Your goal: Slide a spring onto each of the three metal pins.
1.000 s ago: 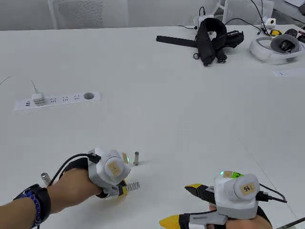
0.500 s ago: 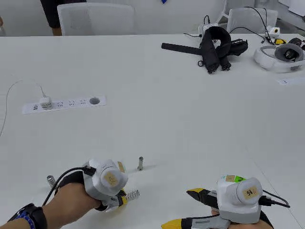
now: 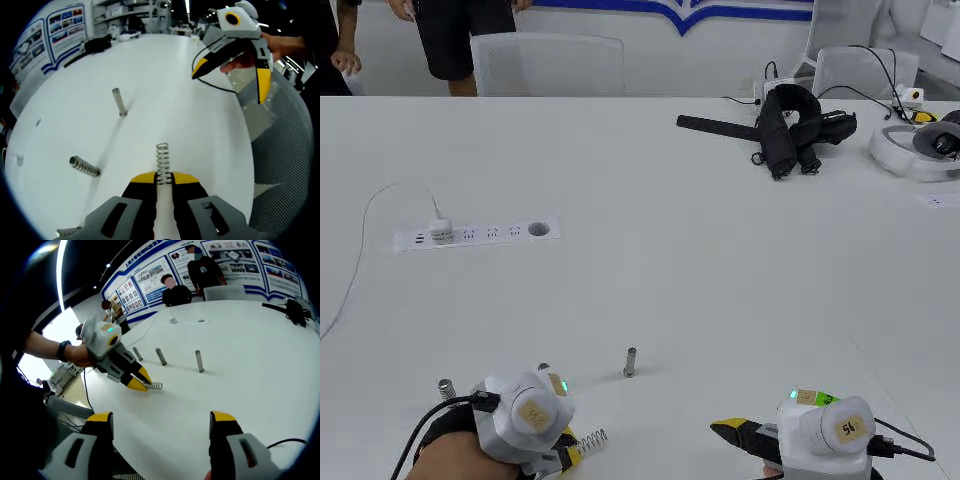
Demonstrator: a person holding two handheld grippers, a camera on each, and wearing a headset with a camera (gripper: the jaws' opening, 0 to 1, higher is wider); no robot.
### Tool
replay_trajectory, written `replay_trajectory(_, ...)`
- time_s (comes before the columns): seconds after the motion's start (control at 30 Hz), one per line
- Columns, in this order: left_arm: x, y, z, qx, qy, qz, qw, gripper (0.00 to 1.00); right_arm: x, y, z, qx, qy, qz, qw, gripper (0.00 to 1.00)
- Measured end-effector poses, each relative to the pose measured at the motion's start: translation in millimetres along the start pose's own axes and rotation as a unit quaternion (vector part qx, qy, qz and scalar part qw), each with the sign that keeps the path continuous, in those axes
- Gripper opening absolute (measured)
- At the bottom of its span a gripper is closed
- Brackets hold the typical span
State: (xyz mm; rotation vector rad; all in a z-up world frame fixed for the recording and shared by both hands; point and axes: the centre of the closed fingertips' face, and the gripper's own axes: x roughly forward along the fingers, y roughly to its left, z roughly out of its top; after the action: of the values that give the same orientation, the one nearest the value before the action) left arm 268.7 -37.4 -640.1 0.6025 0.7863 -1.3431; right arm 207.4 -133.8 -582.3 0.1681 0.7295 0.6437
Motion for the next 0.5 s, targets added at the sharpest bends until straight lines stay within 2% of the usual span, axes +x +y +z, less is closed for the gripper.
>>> replay_trajectory(0.3,-27.2,0.3,-11.2,-0.048,-0.03,0.024,0.9981,0.11,6.0,6.1,9.8,-0.011,0.005,0.009,0.9999,0.79)
replay_trajectory(0.5,-44.0,2.7,-18.1,-0.067,-0.045,0.041,0.9959,0.11,11.6,12.8,15.1,-0.02,0.011,0.017,0.9996,0.79)
